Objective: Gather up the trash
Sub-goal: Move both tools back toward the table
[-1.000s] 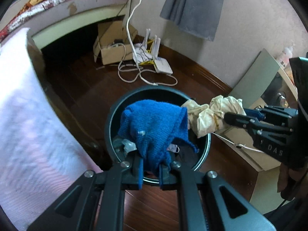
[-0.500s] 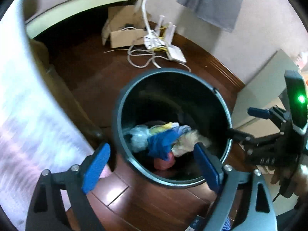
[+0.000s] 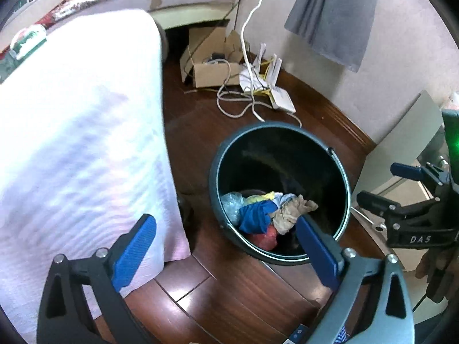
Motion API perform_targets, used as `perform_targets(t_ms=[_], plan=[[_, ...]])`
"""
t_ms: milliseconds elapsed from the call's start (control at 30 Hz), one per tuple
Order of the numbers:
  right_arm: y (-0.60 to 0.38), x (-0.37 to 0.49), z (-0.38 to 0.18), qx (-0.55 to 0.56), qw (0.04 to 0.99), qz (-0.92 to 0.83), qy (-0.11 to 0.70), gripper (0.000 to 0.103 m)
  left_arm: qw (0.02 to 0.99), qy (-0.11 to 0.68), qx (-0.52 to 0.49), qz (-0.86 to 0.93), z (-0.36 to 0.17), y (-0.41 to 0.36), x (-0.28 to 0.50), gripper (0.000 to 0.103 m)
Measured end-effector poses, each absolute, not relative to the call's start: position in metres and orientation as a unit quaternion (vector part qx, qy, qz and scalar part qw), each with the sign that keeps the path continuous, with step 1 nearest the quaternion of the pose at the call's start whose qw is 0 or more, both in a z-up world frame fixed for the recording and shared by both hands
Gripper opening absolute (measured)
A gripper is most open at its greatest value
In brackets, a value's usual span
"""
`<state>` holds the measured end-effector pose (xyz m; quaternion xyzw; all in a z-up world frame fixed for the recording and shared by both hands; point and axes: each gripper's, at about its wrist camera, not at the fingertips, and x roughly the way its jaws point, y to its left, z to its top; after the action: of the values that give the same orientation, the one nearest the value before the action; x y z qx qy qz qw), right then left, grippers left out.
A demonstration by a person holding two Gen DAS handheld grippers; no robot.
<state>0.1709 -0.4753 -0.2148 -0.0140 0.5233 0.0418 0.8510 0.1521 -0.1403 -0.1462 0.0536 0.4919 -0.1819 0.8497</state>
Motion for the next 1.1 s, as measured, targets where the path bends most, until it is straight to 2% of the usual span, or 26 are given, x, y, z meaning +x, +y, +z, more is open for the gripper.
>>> perform_targets(t_ms=[500,867,1100], plan=[[-0.458,0.142,-0.143,0.016,0.883,0.048,0.466,0.103,0.889,0.426,0.021,-0.167,-0.070,-0.103,0.123,0.100],[-0.415,0.137,-0.101,-0.001,0.910,0.068,0.409,0.103,0.916,0.377,0.032,-0.131,-0.034,-0.074,0.113,0.102],[-0.378,0.144,-0.077,-0.008,0.923,0.098,0.372,0.103,0.928,0.362,0.025,-0.086,-0.021,-0.025,0.111,0.102]])
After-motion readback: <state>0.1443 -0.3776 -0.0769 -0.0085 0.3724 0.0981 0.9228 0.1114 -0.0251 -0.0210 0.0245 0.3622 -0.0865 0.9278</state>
